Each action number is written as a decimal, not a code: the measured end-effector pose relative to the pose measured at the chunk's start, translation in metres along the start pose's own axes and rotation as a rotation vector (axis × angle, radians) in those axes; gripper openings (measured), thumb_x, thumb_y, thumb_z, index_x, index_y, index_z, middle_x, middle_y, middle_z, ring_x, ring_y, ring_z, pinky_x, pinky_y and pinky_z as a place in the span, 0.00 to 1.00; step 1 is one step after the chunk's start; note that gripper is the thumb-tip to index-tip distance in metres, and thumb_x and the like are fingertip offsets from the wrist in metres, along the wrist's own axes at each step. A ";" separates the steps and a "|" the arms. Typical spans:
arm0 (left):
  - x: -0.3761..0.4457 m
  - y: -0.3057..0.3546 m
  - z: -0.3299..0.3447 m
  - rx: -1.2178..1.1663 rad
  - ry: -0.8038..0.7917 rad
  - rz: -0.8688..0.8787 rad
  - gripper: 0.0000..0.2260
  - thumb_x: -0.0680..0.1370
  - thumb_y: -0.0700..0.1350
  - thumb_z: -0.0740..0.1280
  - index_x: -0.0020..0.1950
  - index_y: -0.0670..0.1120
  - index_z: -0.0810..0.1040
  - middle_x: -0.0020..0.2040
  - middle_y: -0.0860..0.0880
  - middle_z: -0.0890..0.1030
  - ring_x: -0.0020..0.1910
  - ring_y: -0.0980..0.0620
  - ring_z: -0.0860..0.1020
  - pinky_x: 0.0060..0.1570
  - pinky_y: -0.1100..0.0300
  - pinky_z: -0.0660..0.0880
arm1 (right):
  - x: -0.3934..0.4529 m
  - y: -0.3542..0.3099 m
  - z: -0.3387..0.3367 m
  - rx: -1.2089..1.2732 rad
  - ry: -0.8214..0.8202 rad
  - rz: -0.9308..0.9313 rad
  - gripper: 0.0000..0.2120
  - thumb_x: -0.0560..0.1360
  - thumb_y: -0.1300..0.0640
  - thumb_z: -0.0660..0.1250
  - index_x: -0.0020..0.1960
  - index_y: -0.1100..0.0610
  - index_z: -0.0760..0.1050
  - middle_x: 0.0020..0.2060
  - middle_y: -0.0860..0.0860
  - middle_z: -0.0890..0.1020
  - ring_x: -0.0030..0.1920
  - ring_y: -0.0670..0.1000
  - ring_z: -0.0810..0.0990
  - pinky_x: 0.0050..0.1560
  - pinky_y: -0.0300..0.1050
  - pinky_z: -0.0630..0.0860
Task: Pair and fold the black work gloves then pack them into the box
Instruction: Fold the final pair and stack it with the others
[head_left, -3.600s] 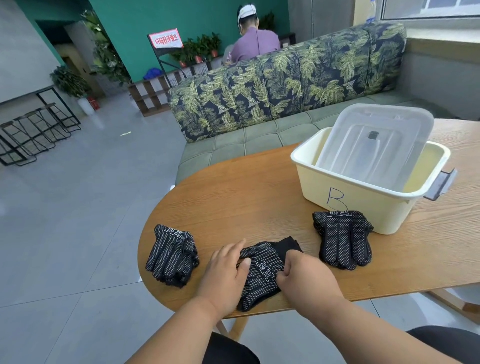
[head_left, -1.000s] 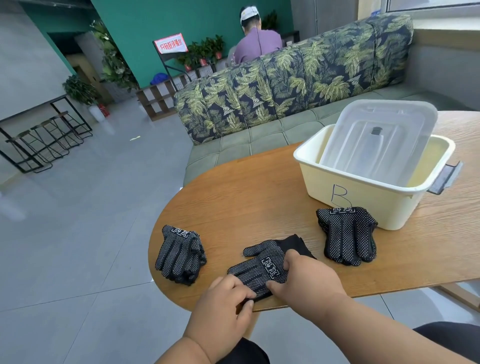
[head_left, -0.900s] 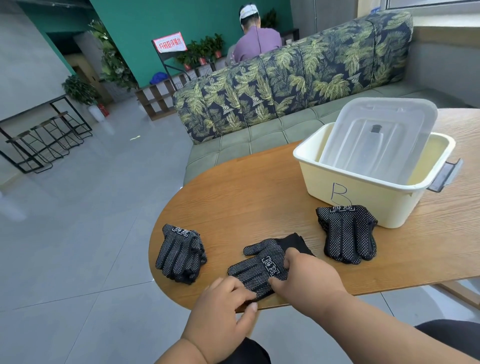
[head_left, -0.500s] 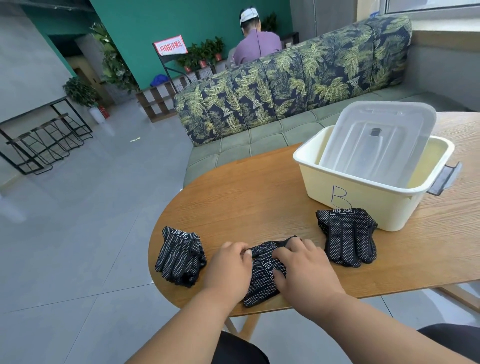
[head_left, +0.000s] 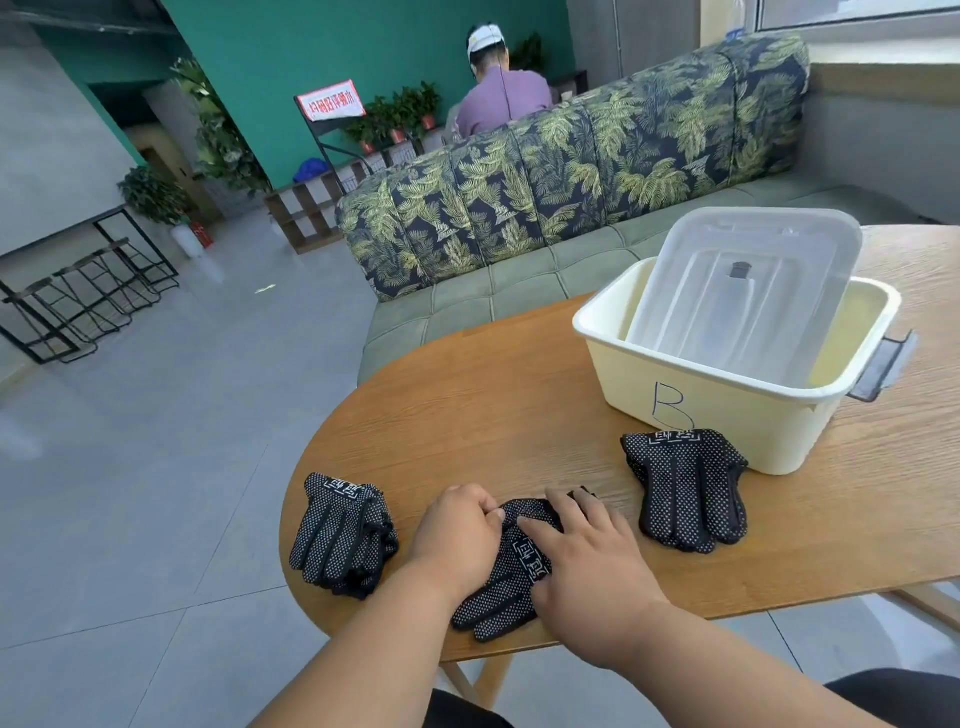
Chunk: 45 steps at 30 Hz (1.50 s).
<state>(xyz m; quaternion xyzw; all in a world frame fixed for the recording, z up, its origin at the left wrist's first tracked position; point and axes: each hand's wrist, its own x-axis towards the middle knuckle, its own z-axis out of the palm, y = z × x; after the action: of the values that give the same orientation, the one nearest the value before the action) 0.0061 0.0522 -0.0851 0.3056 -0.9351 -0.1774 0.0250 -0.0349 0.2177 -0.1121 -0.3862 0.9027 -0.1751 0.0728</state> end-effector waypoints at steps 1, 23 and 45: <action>0.000 0.000 0.000 -0.043 -0.003 -0.013 0.06 0.82 0.51 0.67 0.45 0.55 0.79 0.45 0.56 0.80 0.45 0.52 0.78 0.45 0.58 0.73 | -0.001 0.000 -0.001 0.025 -0.042 0.008 0.35 0.69 0.44 0.57 0.76 0.42 0.69 0.81 0.55 0.63 0.80 0.63 0.60 0.78 0.61 0.57; 0.005 -0.016 -0.001 -0.789 -0.138 -0.266 0.09 0.78 0.42 0.75 0.56 0.49 0.82 0.53 0.50 0.86 0.55 0.52 0.83 0.48 0.62 0.76 | 0.001 0.003 -0.014 -0.032 0.129 0.066 0.23 0.76 0.63 0.60 0.67 0.48 0.74 0.62 0.51 0.71 0.55 0.56 0.73 0.59 0.50 0.73; -0.005 -0.010 0.003 -1.075 -0.122 -0.249 0.12 0.77 0.35 0.74 0.59 0.45 0.80 0.56 0.41 0.85 0.52 0.47 0.86 0.56 0.53 0.82 | 0.007 0.004 0.012 -0.089 0.095 0.068 0.20 0.70 0.51 0.59 0.59 0.49 0.80 0.59 0.54 0.78 0.62 0.59 0.76 0.66 0.56 0.72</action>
<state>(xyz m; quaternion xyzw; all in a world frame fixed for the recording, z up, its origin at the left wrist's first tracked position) 0.0149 0.0490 -0.0913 0.3471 -0.6696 -0.6487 0.1022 -0.0395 0.2123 -0.1245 -0.3493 0.9247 -0.1504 0.0184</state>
